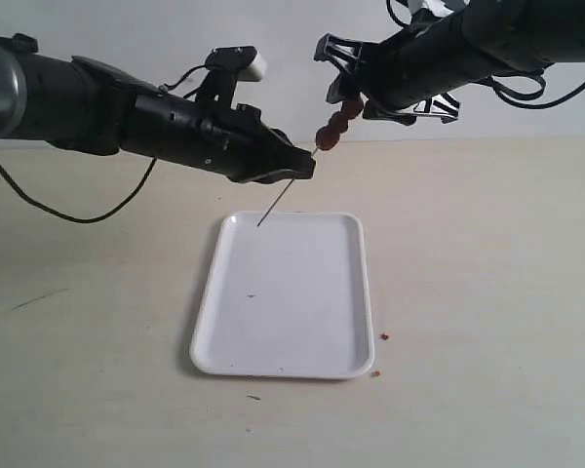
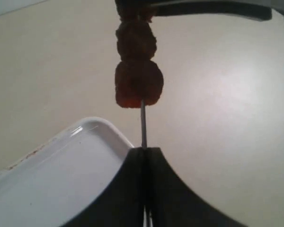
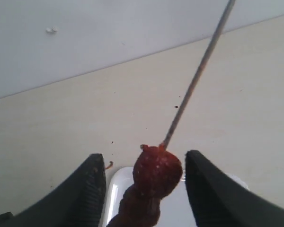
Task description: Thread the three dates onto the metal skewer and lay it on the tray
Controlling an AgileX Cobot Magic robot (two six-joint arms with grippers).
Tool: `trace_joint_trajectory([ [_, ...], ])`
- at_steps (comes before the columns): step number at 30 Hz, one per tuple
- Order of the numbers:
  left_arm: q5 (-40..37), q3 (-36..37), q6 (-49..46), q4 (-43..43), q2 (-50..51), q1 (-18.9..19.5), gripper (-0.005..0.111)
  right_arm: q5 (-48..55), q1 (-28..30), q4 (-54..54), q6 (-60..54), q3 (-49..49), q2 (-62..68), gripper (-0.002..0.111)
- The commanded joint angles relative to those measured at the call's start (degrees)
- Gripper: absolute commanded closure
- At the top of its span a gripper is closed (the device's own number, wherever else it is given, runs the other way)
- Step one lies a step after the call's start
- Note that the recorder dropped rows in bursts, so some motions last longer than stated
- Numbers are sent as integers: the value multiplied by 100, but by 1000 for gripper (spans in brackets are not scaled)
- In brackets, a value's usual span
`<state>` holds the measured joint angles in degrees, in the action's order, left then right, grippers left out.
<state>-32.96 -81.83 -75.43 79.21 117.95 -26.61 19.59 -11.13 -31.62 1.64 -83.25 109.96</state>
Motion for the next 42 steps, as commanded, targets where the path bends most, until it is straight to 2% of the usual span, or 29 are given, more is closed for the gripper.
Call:
trace_joint_trajectory([
  [1, 115, -26, 179, -120, 9, -19, 107, -116, -7, 111, -55, -1, -162, 55],
  [5, 119, -26, 990, -1239, -81, 107, 107, -162, 60, 746, 5, -1, -597, 55],
  [8, -17, -26, 2801, -3028, -346, 169, 107, 306, 146, 1844, 156, -1, -963, 58],
  [9, -163, -26, 3374, -3457, -414, 169, 107, 559, 155, 2190, 156, -1, -1061, 65],
  [11, -343, -26, 3808, -3670, -443, 135, 107, 896, 155, 2787, 156, 8, -1144, 85],
  [13, -343, -13, 4019, -3616, -443, 135, 107, 937, 155, 3042, 144, 153, -1247, 104],
  [14, -308, 56, 4019, -3517, -443, 127, 107, 782, 155, 3193, 144, 338, -1352, 108],
  [18, 425, 581, 3969, -2964, -443, 127, 107, -766, 155, 3299, 265, 1516, -2026, 108],
  [20, 918, 1049, 3790, -2475, -443, 68, 107, -2301, 155, 3299, 558, 2514, -2642, 108],
  [22, 1485, 1464, 3475, -1903, -443, -102, 107, -3654, 155, 3299, 429, 3504, -3162, 108],
  [26, 2243, 1793, 3473, -1446, -443, -514, 107, -4828, 155, 3299, -380, 4473, -3644, 108],
  [29, 2388, 1808, 3554, -1371, -443, -921, 107, -6539, 155, 3368, -544, 5267, -3763, 108],
  [31, 2497, 1808, 3614, -1315, -443, -1076, 107, -7159, 145, 3368, -723, 5581, -3763, 108],
  [35, 2620, 1808, 3983, -1244, -443, -1277, 107, -7988, 145, 3368, -911, 5908, -3763, 108],
  [42, 2882, 2012, 4440, -1244, -443, -1400, 107, -8096, 145, 3392, -911, 5950, -3763, 108],
])
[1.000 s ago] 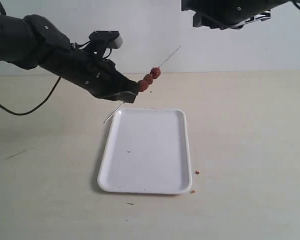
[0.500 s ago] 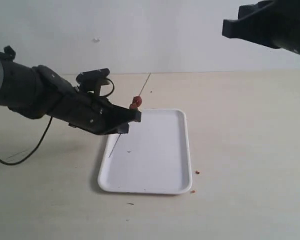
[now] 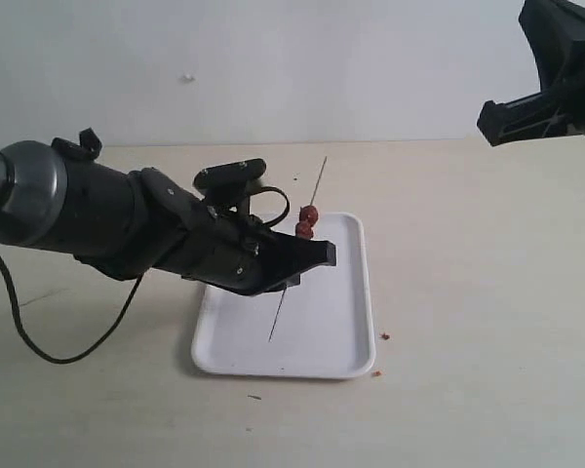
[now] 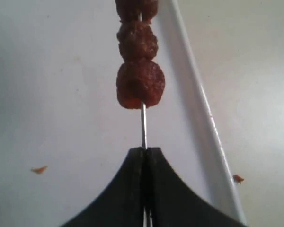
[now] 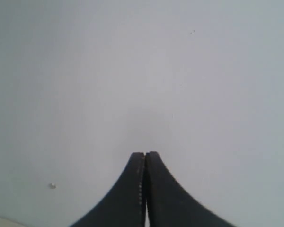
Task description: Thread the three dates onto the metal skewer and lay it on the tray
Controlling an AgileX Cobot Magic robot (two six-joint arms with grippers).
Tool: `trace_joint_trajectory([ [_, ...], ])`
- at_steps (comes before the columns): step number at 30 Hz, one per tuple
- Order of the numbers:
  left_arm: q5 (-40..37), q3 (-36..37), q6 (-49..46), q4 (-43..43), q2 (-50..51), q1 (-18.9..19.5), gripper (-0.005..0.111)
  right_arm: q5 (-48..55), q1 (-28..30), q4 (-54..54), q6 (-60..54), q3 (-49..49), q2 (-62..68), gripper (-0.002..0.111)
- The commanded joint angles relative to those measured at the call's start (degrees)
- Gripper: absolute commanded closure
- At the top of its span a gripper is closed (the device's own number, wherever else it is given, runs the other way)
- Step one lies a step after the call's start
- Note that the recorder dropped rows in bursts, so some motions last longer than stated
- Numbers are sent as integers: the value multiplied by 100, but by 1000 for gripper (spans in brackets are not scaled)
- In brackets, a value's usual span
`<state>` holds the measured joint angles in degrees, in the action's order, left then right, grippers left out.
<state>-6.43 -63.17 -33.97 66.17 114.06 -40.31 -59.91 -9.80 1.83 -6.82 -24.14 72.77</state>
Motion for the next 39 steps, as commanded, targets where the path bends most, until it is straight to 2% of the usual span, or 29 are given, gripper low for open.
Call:
trace_joint_trajectory([
  [1, 304, 206, 363, 61, -54, -30, 107, -146, 12, 47, -65, 40, -44, 108],
  [13, 171, 396, 610, 60, -42, -30, 107, -146, 12, 157, 234, 40, -44, 108],
  [23, -289, 386, 740, 60, 201, -30, 106, -189, 12, 213, 261, 40, -44, 108],
  [25, -301, 386, 740, 60, 257, -17, 100, -189, 12, 307, 378, 40, -44, 108],
  [32, -381, 386, 740, 73, 256, -17, 55, -234, 12, 641, 493, 40, -44, 108],
  [35, -387, 386, 729, 37, 234, -17, 48, -234, 12, 641, 493, 40, -44, 108],
  [39, -407, 386, 728, -88, 211, 31, 47, -234, 12, 630, 491, 40, -44, 108],
])
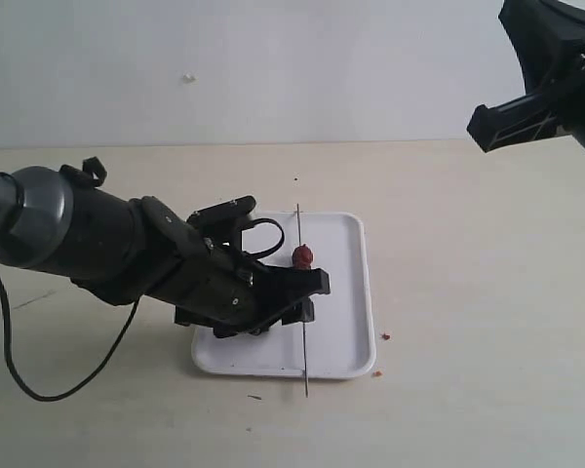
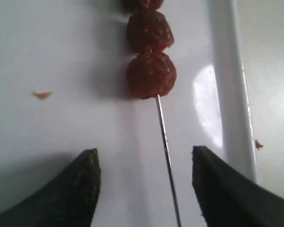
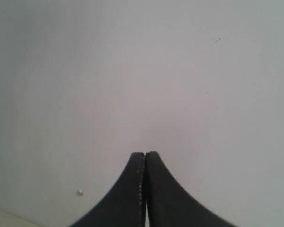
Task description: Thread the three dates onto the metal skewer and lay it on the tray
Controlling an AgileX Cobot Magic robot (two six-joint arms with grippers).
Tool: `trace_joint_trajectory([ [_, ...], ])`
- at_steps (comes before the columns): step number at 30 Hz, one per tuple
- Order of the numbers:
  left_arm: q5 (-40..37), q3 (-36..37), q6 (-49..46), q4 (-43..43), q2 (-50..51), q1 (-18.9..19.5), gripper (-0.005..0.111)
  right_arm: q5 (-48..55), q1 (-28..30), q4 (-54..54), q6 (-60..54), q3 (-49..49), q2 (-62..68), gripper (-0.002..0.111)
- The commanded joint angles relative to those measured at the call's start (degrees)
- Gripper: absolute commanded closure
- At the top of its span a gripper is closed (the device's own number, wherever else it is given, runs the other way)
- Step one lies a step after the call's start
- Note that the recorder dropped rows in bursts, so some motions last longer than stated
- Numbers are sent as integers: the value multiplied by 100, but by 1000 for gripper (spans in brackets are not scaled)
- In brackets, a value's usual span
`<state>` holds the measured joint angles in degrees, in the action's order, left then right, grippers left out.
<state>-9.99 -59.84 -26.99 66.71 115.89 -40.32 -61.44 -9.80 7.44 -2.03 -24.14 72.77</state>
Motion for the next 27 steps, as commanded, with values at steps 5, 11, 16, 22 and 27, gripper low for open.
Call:
trace_joint_trajectory([
  [5, -44, 52, 30, -492, -58, 45, 47, -81, 12, 34, 12, 40, -44, 108],
  [11, -374, 52, 30, -912, -581, 180, 47, -58, 12, 3, -57, 40, -44, 108],
  [16, -1052, 52, 22, -1396, -1277, 521, 47, -82, 12, -9, -55, 40, -76, 108],
  [22, -1611, 87, 36, -2063, -2128, 883, 77, 236, 12, 70, -55, 40, -613, 108],
  [27, -1568, 271, 6, -2623, -2843, 1046, 105, 1134, 12, 864, -55, 54, -1679, 108],
])
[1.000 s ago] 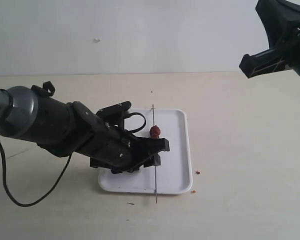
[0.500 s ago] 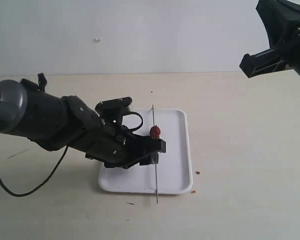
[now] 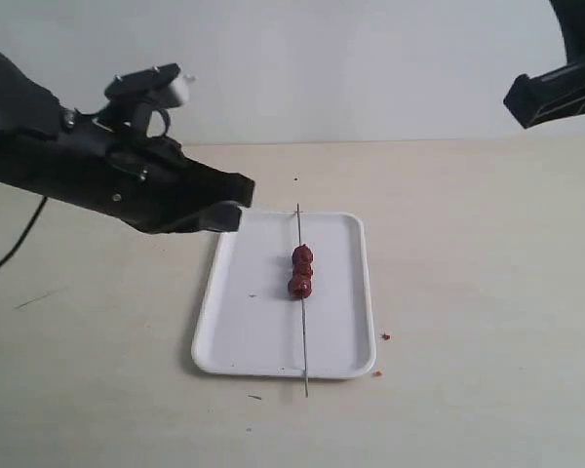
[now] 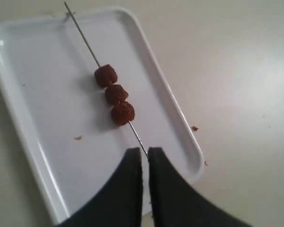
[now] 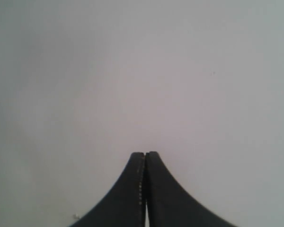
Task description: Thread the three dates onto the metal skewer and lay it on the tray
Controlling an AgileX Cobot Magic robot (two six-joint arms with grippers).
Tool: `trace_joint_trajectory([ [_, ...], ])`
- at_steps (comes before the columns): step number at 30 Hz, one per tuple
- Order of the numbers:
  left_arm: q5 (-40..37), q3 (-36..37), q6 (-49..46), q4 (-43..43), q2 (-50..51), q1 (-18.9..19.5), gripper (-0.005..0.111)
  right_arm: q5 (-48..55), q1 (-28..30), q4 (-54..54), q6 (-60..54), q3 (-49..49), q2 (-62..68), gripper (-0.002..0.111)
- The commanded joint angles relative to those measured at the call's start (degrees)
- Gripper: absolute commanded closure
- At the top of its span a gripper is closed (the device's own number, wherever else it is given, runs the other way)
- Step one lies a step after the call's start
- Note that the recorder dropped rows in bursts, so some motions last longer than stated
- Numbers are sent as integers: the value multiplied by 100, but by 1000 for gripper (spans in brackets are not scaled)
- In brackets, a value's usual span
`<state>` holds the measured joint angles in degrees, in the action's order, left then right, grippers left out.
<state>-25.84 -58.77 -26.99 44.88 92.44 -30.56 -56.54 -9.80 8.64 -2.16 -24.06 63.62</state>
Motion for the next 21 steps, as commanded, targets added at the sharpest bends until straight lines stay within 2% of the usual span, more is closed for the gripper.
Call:
trace_joint_trajectory([
  [1, 151, 236, 6, -485, -676, 70, 106, 782, 12, 1024, 14, 46, -961, 108],
  [4, 976, 687, -172, -495, -1331, -62, 106, 1082, 12, 1810, 836, 96, -1645, 108],
  [7, 1917, 1332, -348, -494, -2080, -294, 106, 1551, 12, 1876, 1398, 133, -2232, 108],
  [10, 2819, 1999, -630, -532, -2896, -566, 106, 2511, 12, 1876, 1717, 133, -2678, 108],
  [16, 3601, 3163, -751, -540, -4707, -731, 106, 3587, 12, 1876, 2267, 162, -3253, 108],
  [21, 3757, 3931, -751, -566, -6481, -731, 106, 3406, 12, 1876, 2338, 641, -3777, 108],
])
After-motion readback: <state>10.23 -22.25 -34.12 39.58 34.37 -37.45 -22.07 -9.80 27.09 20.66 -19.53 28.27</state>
